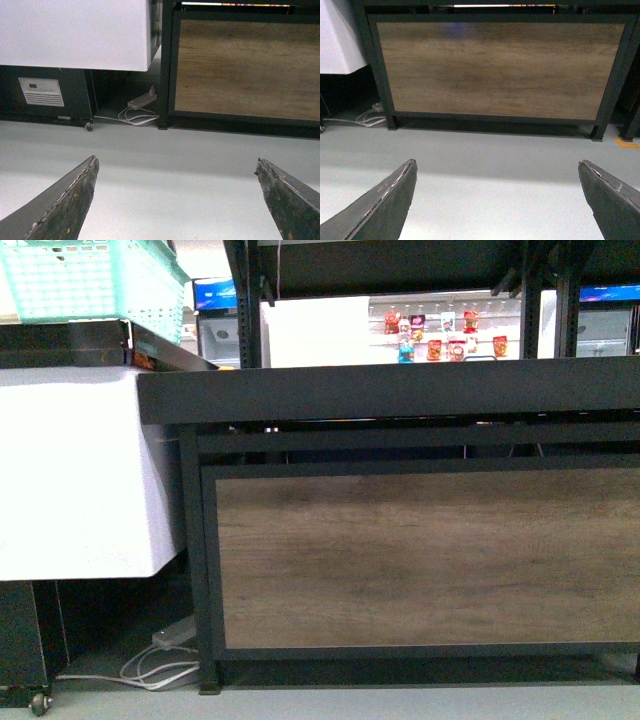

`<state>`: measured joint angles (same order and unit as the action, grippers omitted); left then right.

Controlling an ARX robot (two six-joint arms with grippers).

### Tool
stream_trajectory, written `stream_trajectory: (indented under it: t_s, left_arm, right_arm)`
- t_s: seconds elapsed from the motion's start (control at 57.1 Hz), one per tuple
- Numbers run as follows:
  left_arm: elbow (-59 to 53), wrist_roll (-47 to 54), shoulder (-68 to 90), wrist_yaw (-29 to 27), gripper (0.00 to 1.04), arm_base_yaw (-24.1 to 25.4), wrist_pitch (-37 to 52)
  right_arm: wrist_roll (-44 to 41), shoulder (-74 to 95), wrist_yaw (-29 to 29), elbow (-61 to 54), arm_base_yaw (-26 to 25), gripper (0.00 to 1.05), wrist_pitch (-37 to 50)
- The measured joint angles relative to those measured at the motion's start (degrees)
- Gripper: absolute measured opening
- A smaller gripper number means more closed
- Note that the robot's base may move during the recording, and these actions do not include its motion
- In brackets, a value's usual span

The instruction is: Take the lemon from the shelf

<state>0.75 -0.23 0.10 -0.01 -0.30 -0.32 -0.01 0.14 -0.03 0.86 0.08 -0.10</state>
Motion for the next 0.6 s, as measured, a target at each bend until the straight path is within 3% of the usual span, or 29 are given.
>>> stream_trajectory:
  t_s: [0.595]
  left_arm:
    - [0.0,0.0,0.0,0.0,0.97,0.0,0.0]
  right_arm:
    - [0.0,0.0,0.0,0.0,0.0,0.97,0.0]
